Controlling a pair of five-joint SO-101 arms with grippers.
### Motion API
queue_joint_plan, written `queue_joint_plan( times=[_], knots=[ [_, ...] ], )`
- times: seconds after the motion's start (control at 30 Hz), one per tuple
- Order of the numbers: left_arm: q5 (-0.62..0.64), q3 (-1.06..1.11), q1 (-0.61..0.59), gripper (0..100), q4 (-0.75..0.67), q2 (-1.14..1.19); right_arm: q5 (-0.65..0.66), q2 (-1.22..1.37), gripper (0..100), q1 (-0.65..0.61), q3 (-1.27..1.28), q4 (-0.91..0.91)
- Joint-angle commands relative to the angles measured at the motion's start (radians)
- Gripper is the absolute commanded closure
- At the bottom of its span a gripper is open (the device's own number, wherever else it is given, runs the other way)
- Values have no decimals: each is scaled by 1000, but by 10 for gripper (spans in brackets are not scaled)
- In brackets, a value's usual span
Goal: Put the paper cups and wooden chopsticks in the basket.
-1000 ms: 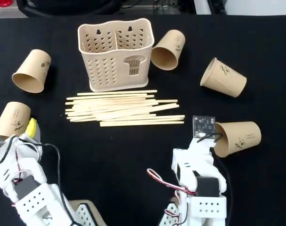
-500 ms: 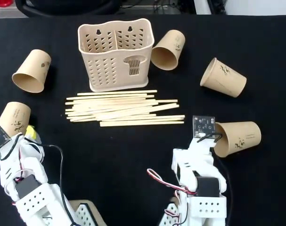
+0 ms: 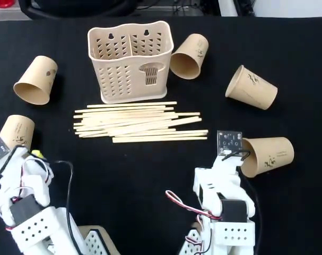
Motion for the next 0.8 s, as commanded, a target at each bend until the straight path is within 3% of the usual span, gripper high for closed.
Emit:
queue_joint_plan(
  times=[0.0,0.23,0.57,0.77],
  knots=[
    [11,-110,30,877,55,6,2,-50,976,9,-5,5],
    [12,-259,-76,809,130,106,2,-50,976,9,-5,5],
    [2,-776,-122,783,319,878,2,-50,976,9,-5,5],
    [-158,-857,-213,591,327,1053,2,-50,976,8,-5,5]
  ],
)
